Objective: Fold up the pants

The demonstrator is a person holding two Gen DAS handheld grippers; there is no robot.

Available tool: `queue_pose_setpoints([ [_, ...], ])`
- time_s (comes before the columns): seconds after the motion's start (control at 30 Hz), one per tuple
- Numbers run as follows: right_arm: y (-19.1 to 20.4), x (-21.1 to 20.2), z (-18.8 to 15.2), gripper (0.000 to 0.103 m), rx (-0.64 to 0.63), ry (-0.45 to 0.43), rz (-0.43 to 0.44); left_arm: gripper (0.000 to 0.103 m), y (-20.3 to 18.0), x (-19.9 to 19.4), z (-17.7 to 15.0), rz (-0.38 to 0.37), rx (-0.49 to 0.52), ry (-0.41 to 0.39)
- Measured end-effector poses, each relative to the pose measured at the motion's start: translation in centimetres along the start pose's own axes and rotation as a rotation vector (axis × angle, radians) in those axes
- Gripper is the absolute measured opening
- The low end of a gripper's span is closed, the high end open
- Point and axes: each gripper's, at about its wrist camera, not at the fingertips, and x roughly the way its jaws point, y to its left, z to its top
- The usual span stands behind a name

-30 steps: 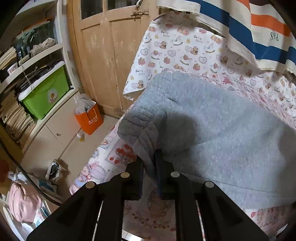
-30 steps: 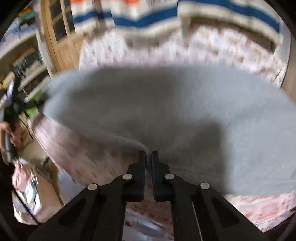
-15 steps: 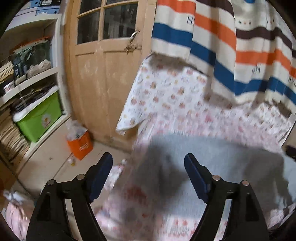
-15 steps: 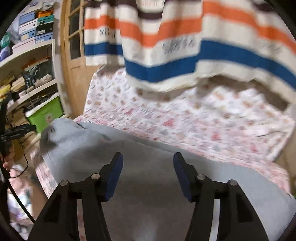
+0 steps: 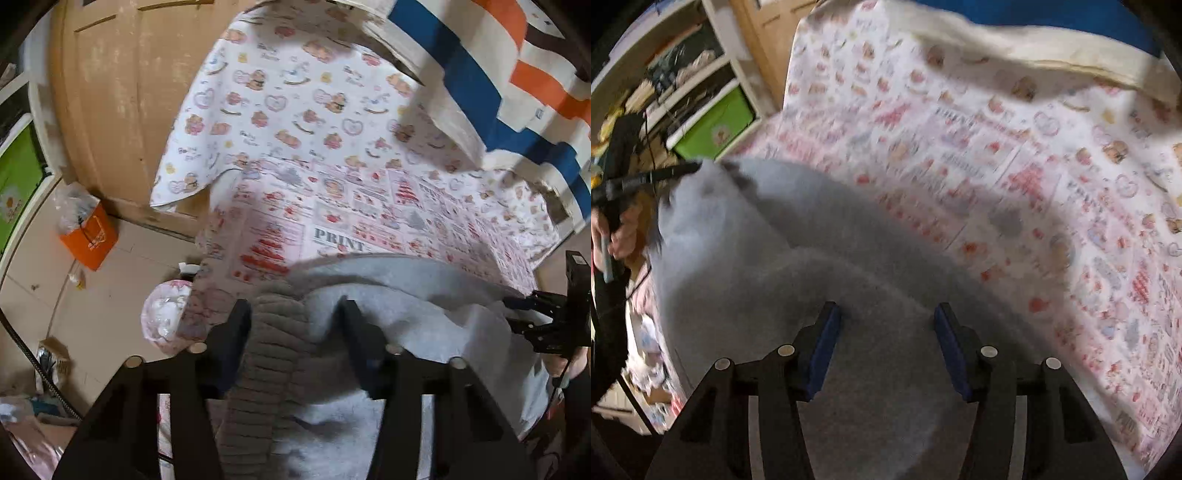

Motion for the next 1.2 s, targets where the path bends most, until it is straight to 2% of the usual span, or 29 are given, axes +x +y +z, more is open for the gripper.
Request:
queue_pose_setpoints([
  [0.07, 0.2, -0.4, -0.3, 0.029, -0.009, -0.031, 0.030, 0.035, -0.7, -0.3, -0.2, 0.047, 0.046, -0.029],
  [0.1, 0.4, -0.7, -0.5, 0.022, -0.003, -0.051, 0.035, 0.034, -0.9, -0.4, -0.2, 0.066, 0.061, -0.042],
  [0.13, 0.5, -1.0, -0.6, 0.007, -0.003, -0.070, 0.023, 0.033, -1.4, -0.8, -0.5, 0.079, 0.078, -0.072],
  [0.23, 1.9, -3.0, -1.0, 0.005, -0.017, -0.195, -0.075, 0.032, -2.1, -3.0, -0.5, 0.090, 0.098, -0.197],
  [0.33, 3.5, -6.7, -0.8, 0.004, -0.039, -0.364, -0.179, 0.031, -2.7, -5.6, -0.3, 0.105, 0.103, -0.338],
  [0.4, 4.1, -9.1, -0.2, 0.004, -0.045, -0.456, -0.236, 0.031, -2.9, -7.0, 0.0, 0.158, 0.097, -0.424],
  [0.43, 4.2, -10.0, 0.1, 0.004, -0.047, -0.489, -0.263, 0.031, -2.8, -7.1, 0.2, 0.178, 0.094, -0.426],
  [0.47, 3.9, -10.1, 0.6, 0.004, -0.038, -0.485, -0.276, 0.031, -2.7, -6.7, 0.6, 0.187, 0.091, -0.398],
  [0.57, 2.1, -7.4, 2.0, 0.004, 0.047, -0.383, -0.218, 0.031, -1.9, -2.9, 1.3, 0.233, 0.071, -0.222],
  [0.67, 1.2, -2.4, 2.1, 0.004, 0.093, -0.264, -0.220, 0.031, -1.7, 0.2, 1.2, 0.305, 0.082, -0.170],
  [0.7, 1.2, -1.2, 2.1, 0.005, 0.098, -0.248, -0.234, 0.034, -1.6, 1.0, 1.1, 0.326, 0.084, -0.163],
  [0.73, 0.9, -0.6, 1.9, 0.007, 0.105, -0.241, -0.244, 0.041, -1.5, 1.8, 1.4, 0.337, 0.092, -0.151],
  [0.77, 0.6, -0.3, 1.8, 0.011, 0.125, -0.243, -0.247, 0.045, -1.3, 2.3, 1.6, 0.352, 0.100, -0.151],
  [0.83, 0.0, -0.9, 1.4, 0.017, 0.172, -0.266, -0.217, 0.061, -1.2, 1.9, 1.6, 0.370, 0.098, -0.167],
  [0.93, -0.4, -3.7, -0.1, 0.034, 0.220, -0.332, -0.208, 0.063, -0.5, -0.3, 0.6, 0.317, 0.065, -0.187],
  [1.03, 0.5, -7.9, -3.3, 0.048, 0.247, -0.425, -0.187, 0.067, -0.4, -3.1, -1.7, 0.248, 0.053, -0.196],
  [1.1, 1.8, -9.9, -5.9, 0.049, 0.256, -0.451, -0.127, 0.067, -0.7, -4.5, -3.7, 0.245, 0.062, -0.194],
  [1.2, 3.9, -10.5, -8.9, 0.049, 0.246, -0.442, -0.053, 0.067, -0.6, -4.8, -5.6, 0.251, 0.053, -0.165],
])
